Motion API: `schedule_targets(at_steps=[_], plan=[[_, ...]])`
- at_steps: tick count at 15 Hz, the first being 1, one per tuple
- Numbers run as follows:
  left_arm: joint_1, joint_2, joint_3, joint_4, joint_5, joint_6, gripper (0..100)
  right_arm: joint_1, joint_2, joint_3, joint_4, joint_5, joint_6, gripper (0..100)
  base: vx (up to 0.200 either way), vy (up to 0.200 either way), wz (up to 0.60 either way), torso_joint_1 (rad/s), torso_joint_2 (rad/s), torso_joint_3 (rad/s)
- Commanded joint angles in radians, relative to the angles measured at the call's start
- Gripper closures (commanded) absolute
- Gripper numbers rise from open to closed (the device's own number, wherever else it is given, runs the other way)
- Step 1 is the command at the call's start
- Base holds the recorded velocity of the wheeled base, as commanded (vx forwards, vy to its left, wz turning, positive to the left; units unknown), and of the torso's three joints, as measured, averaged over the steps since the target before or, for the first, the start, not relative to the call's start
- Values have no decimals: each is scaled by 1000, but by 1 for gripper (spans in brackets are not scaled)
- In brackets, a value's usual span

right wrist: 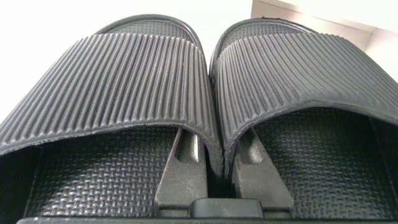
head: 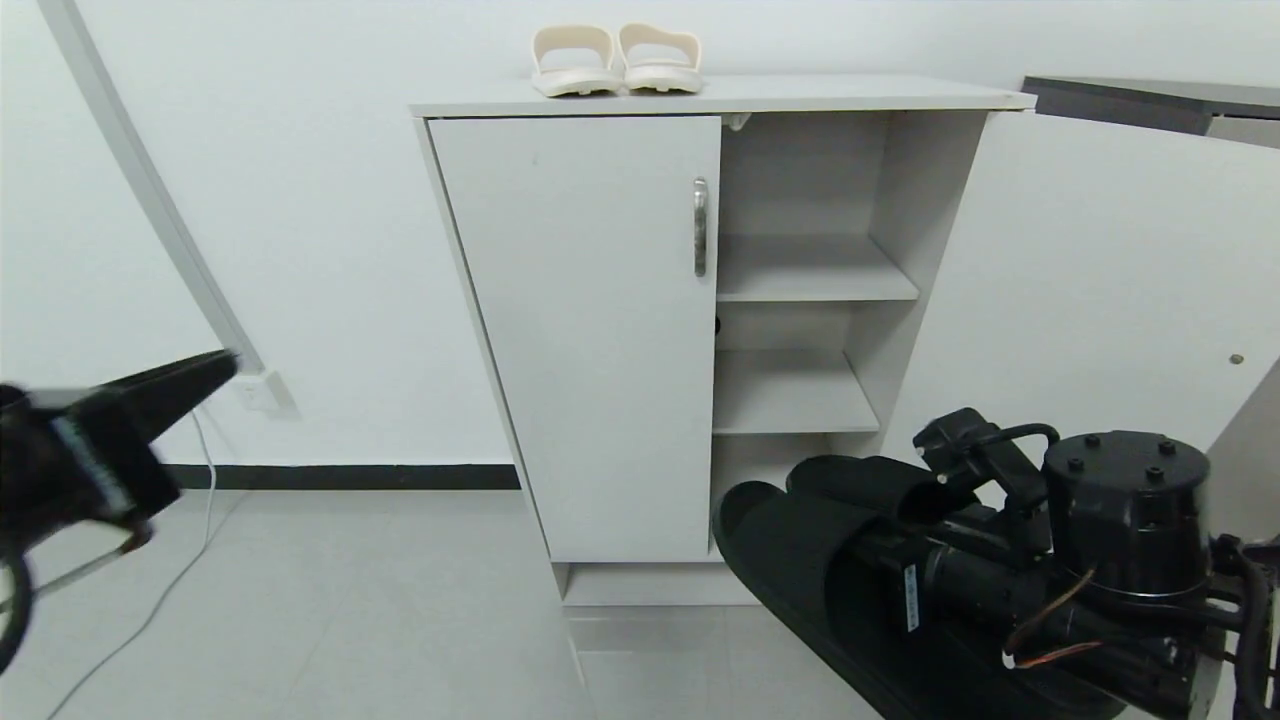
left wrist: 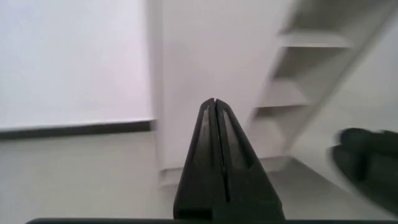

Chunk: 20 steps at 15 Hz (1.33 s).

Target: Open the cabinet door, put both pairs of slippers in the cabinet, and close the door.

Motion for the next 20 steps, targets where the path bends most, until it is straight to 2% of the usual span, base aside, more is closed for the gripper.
schedule_targets(at_steps=[1,2,3,5,7,9,10,11,12,13,14,17,20], plan=[[305,-450,311,122,30,-3,100,-5,30,-4,0,-2,0,100,0,0,0,0,0,0],[342,-533,425,128,28,-2,100,-5,41,-4,-1,-2,0,100,0,0,0,0,0,0],[351,-590,508,128,28,0,100,-5,47,-4,-1,-2,1,100,0,0,0,0,0,0],[358,-714,597,144,30,0,100,-5,47,8,-1,-2,-2,100,0,0,0,0,0,0],[378,-883,592,329,31,-2,100,4,49,6,-1,-3,-3,100,0,0,0,0,0,0],[376,-876,591,320,34,-17,100,14,47,11,-3,-5,-3,100,0,0,0,0,0,0],[374,-878,591,320,33,-11,100,19,47,11,-6,-8,-3,100,0,0,0,0,0,0],[333,-939,592,317,-6,32,100,22,49,17,-16,-16,-3,100,0,0,0,0,0,0],[330,-941,592,317,-111,69,100,22,49,22,-24,-12,-5,100,0,0,0,0,0,0],[331,-941,595,349,-203,79,100,25,49,23,-33,-14,-5,100,0,0,0,0,0,0],[331,-941,597,343,-246,83,100,28,49,23,-36,-14,-5,100,0,0,0,0,0,0],[331,-941,597,343,-249,87,100,37,49,25,-49,-23,-5,100,0,0,0,0,0,0],[331,-941,597,343,-245,81,100,76,142,-50,-73,-174,18,100,0,0,0,0,0,0]])
